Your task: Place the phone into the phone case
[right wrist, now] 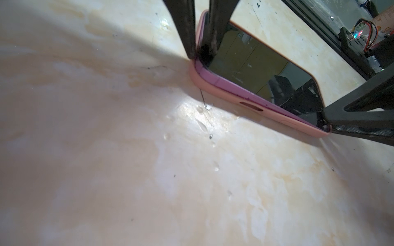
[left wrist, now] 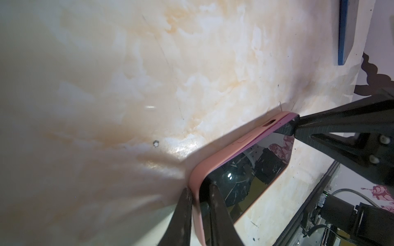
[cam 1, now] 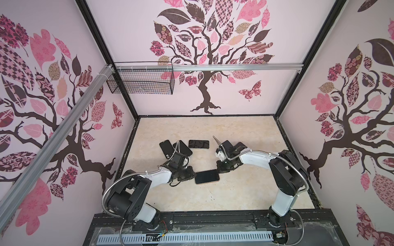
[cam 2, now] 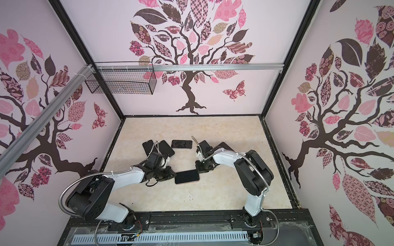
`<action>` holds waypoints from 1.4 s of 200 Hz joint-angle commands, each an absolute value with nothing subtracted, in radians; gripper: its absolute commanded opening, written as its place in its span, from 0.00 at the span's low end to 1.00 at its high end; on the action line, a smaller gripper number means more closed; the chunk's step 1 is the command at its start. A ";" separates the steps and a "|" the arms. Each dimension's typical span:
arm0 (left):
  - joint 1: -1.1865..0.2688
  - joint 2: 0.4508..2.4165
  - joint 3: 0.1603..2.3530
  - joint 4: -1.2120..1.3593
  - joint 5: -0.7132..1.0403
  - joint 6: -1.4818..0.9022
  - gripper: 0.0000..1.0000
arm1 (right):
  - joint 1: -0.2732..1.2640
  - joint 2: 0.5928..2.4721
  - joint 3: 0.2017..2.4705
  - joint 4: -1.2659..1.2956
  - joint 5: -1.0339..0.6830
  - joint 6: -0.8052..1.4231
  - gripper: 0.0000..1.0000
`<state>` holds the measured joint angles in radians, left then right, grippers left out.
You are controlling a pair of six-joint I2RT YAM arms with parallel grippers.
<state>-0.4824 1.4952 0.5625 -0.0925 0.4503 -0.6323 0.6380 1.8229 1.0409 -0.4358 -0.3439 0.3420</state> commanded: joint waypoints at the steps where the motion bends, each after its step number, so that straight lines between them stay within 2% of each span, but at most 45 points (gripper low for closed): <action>1: -0.531 1.558 0.535 -0.004 0.472 -0.621 0.16 | 0.735 2.118 0.933 -0.240 -0.205 0.357 0.14; 280: -0.532 1.557 0.529 -0.005 0.463 -0.623 0.16 | 0.811 2.262 0.945 -0.229 -0.190 0.370 0.12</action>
<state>-0.4824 1.4952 0.5617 -0.0910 0.4496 -0.6331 0.6804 1.8473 1.0813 -0.4801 -0.2573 0.3752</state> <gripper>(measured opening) 0.160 0.121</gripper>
